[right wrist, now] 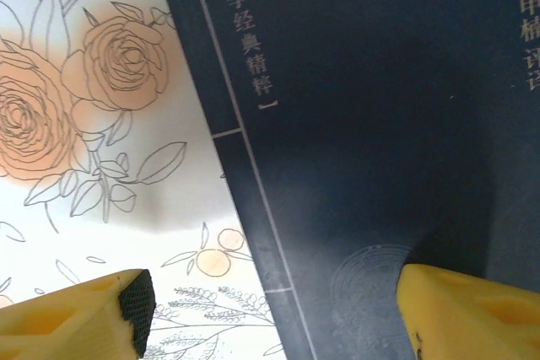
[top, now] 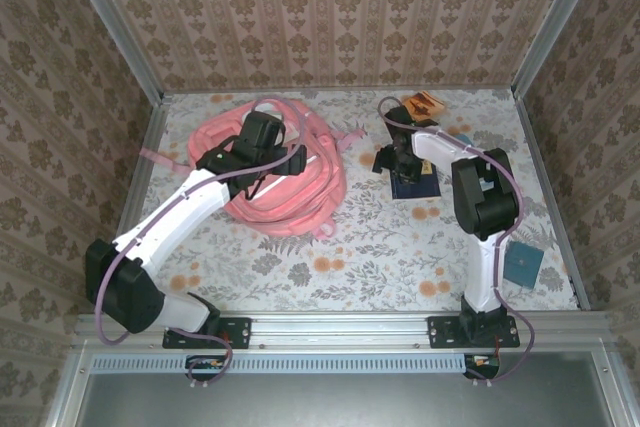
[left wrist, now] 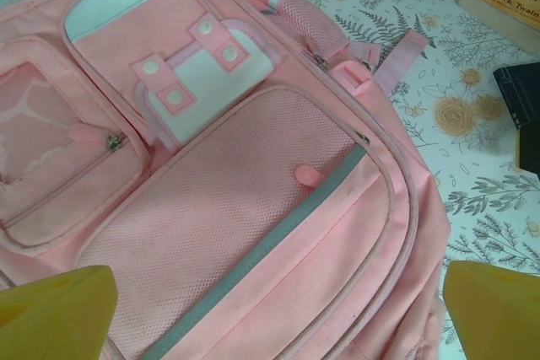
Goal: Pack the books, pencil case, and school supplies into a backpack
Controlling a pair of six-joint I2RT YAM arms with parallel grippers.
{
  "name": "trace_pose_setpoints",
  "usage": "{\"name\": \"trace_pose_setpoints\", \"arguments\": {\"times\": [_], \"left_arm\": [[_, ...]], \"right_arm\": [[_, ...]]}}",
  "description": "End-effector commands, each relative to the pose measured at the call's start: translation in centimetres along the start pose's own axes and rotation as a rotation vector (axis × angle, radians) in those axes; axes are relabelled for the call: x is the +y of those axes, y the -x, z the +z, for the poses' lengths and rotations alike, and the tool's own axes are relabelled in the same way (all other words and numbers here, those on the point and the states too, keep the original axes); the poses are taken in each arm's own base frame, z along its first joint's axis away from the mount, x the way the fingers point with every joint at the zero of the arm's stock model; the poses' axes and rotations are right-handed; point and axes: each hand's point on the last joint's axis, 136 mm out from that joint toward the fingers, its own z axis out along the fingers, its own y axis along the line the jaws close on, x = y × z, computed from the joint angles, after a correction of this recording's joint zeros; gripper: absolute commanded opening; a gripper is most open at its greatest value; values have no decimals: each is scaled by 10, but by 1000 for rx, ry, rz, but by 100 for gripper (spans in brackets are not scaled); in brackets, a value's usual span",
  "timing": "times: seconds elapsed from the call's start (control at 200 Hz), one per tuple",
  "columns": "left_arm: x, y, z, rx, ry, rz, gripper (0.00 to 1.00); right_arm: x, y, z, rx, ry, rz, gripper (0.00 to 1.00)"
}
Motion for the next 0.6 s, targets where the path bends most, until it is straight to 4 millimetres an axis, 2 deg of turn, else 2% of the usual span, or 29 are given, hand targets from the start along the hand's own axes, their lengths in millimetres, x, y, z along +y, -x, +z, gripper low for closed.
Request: {"name": "trace_pose_setpoints", "arguments": {"times": [0.0, 0.11, 0.33, 0.395, 0.495, 0.595], "left_arm": [[-5, -1, 5, 29, -32, -56, 100], [-15, 2, 13, 34, -75, -45, 100], [-37, 5, 33, 75, -146, -74, 100], [-45, 4, 38, 88, -173, -94, 100], [-58, 0, 45, 109, -214, -118, 100], [-85, -7, 49, 143, -315, -127, 99]], "right_arm": [[-7, -39, 5, 113, 13, 2, 78], [1, -69, 1, 166, 46, 24, 78], [28, -143, -10, 213, 112, 95, 76], [35, -157, -16, 227, 137, 94, 75], [38, -158, -35, 226, 154, 59, 74], [34, -137, -63, 153, 162, 4, 75]]}}
